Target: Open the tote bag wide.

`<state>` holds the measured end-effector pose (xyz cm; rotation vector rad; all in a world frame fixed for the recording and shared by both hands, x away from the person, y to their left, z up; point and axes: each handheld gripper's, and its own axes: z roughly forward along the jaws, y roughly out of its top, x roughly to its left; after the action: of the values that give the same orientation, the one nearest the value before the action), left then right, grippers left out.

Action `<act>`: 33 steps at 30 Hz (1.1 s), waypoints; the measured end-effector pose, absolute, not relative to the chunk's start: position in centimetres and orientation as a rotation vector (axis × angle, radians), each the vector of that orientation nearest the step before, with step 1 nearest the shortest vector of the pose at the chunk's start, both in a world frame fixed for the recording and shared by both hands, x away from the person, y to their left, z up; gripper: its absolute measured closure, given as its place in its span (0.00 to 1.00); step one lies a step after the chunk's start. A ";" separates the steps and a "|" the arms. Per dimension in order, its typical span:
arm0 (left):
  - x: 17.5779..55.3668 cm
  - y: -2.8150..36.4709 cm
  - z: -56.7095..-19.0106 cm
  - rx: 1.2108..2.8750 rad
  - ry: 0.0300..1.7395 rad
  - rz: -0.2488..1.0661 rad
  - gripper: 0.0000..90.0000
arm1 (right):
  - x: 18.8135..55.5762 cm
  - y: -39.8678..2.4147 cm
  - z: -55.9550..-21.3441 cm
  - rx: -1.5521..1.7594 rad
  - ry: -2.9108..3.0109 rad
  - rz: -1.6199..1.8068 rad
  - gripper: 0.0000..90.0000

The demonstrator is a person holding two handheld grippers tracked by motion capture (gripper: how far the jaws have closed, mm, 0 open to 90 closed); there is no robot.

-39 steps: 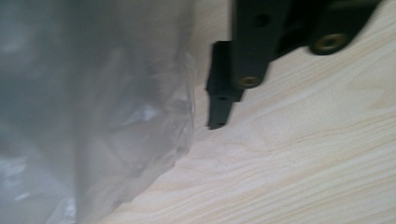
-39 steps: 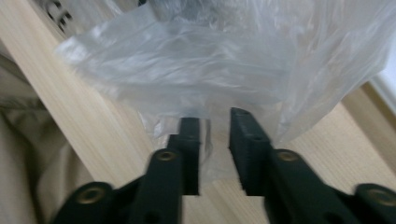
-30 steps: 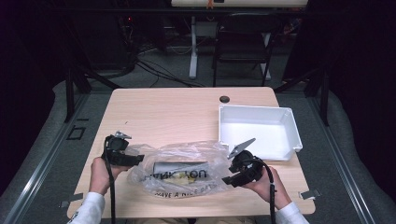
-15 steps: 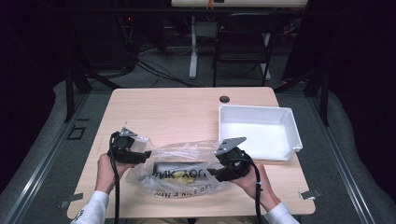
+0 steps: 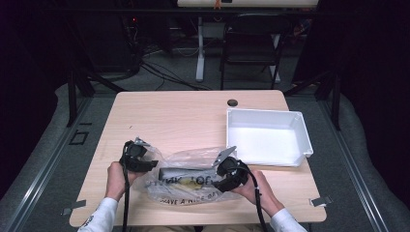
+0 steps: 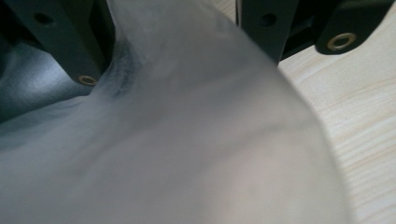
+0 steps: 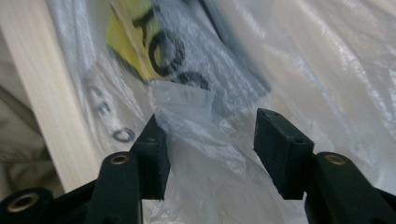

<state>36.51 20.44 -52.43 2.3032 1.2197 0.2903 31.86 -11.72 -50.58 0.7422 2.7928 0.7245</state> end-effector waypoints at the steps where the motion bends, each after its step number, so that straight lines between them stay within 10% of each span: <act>1: 36.6 20.4 -52.6 2.311 1.222 0.283 0.72 | 31.8 -11.5 -51.0 0.734 2.798 0.678 0.65; 9: 36.8 20.0 -53.4 2.342 1.224 0.284 0.94 | 31.6 -11.3 -51.7 0.725 2.798 0.612 0.97; 33: 38.9 21.5 -53.3 2.208 1.405 0.415 0.98 | 29.4 -13.0 -53.2 0.721 2.976 0.394 1.00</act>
<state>38.94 21.51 -53.25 2.2077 1.4053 0.4150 29.37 -13.02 -53.25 0.7207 2.9759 0.3939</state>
